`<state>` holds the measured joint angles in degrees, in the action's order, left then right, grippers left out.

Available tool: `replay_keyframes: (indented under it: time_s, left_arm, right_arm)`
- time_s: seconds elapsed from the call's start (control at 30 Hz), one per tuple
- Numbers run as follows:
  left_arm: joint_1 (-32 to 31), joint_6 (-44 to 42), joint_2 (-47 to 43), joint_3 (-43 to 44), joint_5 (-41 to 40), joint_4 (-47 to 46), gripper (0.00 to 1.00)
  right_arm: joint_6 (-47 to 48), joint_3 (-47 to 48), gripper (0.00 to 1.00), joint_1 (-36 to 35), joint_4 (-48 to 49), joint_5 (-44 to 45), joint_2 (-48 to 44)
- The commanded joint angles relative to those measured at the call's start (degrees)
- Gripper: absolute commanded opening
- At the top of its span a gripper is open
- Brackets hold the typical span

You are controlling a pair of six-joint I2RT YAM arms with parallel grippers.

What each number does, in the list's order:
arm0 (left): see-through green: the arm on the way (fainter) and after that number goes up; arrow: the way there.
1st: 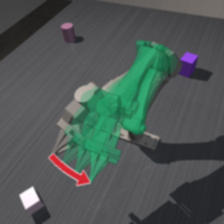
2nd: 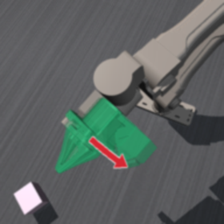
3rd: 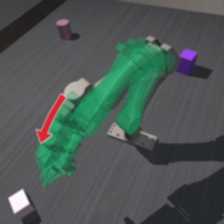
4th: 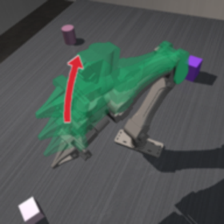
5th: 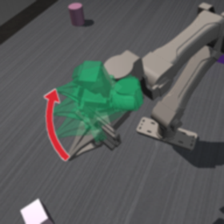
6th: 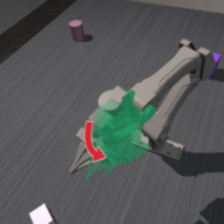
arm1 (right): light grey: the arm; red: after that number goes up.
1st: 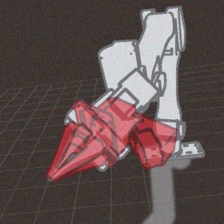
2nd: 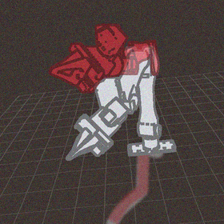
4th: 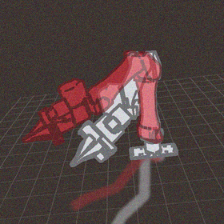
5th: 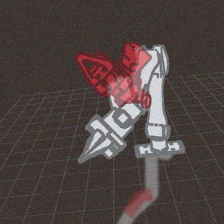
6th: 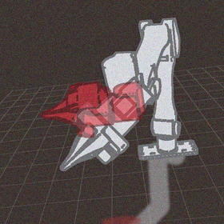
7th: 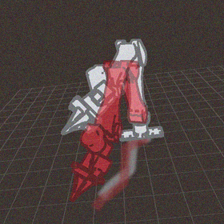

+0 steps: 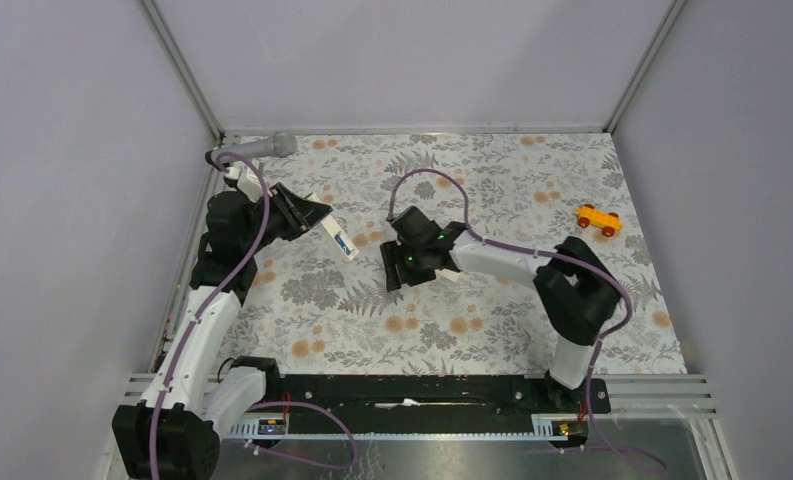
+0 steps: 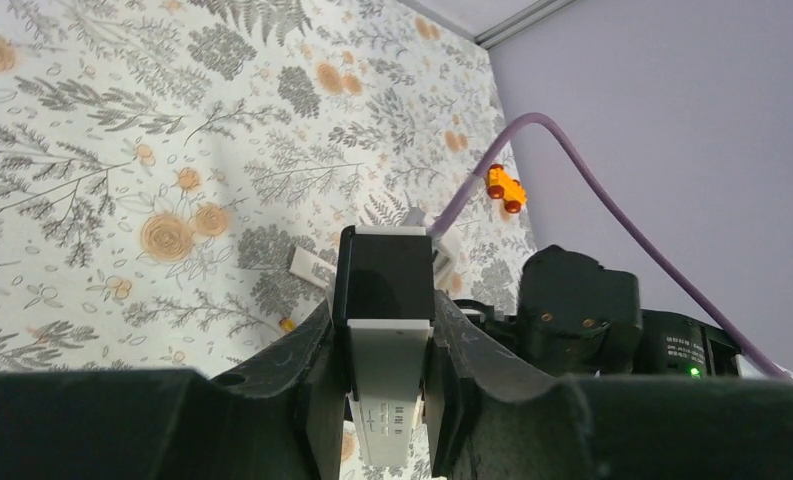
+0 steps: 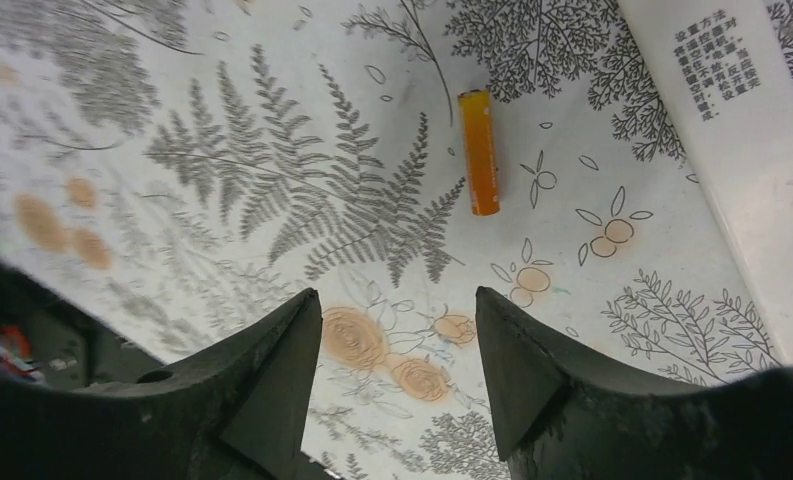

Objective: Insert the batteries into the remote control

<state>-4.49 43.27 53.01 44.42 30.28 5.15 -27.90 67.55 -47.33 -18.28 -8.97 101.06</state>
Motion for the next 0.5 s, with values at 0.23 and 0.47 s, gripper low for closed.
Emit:
replay_keyframes:
  time_s: [0.23,0.47]
  left_arm:
    - [1.1,-2.92,-1.34,0.78,-1.19,0.96,0.0]
    - [1.54,-3.45,-1.75,0.45,-1.65,1.53,0.0]
  right_arm:
    - [5.26,10.39,0.65,-3.05,-6.32,15.37,8.87]
    - [5.79,16.81,0.52,-3.6,-10.63,16.73,14.41]
